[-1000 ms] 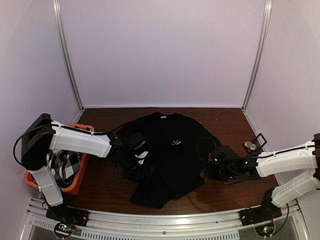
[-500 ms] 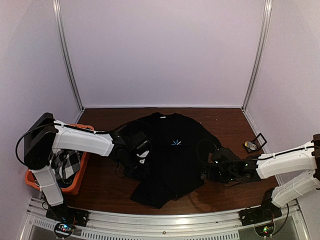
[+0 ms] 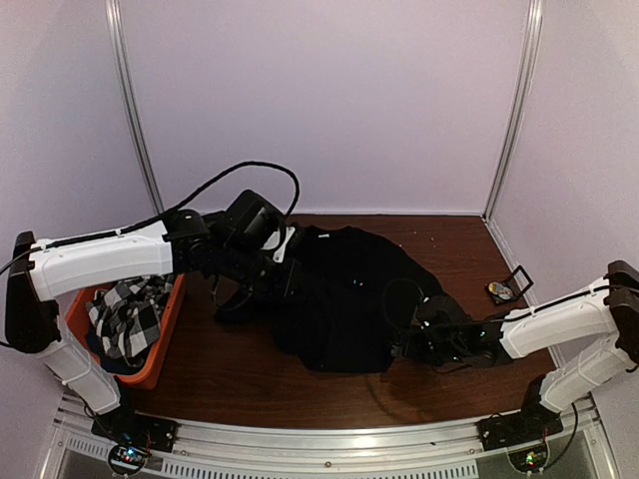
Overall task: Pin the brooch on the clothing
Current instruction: Smooth out the flattened clothing at the center of the board.
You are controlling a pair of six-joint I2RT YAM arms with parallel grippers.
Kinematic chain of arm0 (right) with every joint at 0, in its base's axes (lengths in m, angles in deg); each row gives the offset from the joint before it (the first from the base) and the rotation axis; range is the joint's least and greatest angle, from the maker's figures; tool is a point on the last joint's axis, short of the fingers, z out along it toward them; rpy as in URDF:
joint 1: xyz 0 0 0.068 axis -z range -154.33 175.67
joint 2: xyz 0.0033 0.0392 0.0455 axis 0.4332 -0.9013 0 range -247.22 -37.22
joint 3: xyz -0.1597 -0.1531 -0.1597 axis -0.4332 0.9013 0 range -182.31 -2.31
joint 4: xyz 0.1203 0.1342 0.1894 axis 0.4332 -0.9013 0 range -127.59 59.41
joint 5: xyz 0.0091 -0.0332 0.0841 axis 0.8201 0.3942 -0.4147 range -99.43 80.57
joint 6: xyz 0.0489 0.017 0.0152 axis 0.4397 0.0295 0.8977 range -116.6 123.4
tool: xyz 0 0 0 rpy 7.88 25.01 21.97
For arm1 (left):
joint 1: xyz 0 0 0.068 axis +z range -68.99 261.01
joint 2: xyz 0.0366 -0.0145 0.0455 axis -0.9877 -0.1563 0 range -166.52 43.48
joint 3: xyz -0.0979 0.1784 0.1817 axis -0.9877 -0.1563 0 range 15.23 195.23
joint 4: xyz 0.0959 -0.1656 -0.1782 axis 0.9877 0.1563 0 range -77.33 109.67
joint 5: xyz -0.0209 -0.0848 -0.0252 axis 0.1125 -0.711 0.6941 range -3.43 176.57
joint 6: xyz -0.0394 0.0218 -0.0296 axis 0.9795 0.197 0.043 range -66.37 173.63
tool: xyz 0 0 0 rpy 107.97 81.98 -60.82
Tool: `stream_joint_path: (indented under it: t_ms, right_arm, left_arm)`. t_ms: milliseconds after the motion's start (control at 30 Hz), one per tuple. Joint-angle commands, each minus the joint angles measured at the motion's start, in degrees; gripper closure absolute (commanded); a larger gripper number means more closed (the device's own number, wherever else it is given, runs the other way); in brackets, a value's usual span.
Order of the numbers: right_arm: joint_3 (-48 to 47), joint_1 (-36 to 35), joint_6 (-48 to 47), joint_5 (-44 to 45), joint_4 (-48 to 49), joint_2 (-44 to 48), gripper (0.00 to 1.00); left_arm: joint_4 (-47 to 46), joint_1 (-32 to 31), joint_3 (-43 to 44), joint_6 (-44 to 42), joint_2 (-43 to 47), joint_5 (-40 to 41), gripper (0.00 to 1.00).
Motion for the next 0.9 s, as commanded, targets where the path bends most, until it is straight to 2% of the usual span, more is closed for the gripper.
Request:
stream_joint_path:
  t_ms: [0, 300, 433, 567, 700, 767, 867]
  right_arm:
    - [2.09, -0.50, 1.51, -4.25, -0.34, -1.49, 0.14]
    - [0.90, -0.49, 2.04, -8.62, 7.31, -9.21, 0.18]
    - [0.82, -0.49, 3.00, -10.47, 11.34, -13.03, 0.29]
    - [1.07, -0.49, 3.39, -10.62, 12.46, -13.41, 0.48]
    - [0.32, -0.32, 1.30, -8.75, 8.12, -10.30, 0.86]
    - [-2.17, -0.37, -1.47, -6.45, 1.74, -7.17, 0.99]
    - [-6.01, -0.44, -5.18, -0.33, -10.91, 0.79, 1.00]
  left_arm:
    - [2.23, 0.03, -0.27, -0.88, -0.09, 1.08, 0.90]
    - [2.11, 0.09, -0.39, -0.29, -0.33, 2.38, 0.90]
    - [2.09, 0.05, -0.18, -0.54, -0.62, 2.77, 0.90]
    - [2.40, 0.17, -1.47, -0.74, -0.74, 3.66, 0.90]
    - [2.45, 0.50, -3.62, -0.78, -0.40, 4.83, 0.84]
    - [2.38, 0.70, -4.49, -0.84, -0.73, 5.06, 0.80]
    - [0.82, 1.24, -6.52, -0.99, -1.81, 5.06, 0.73]
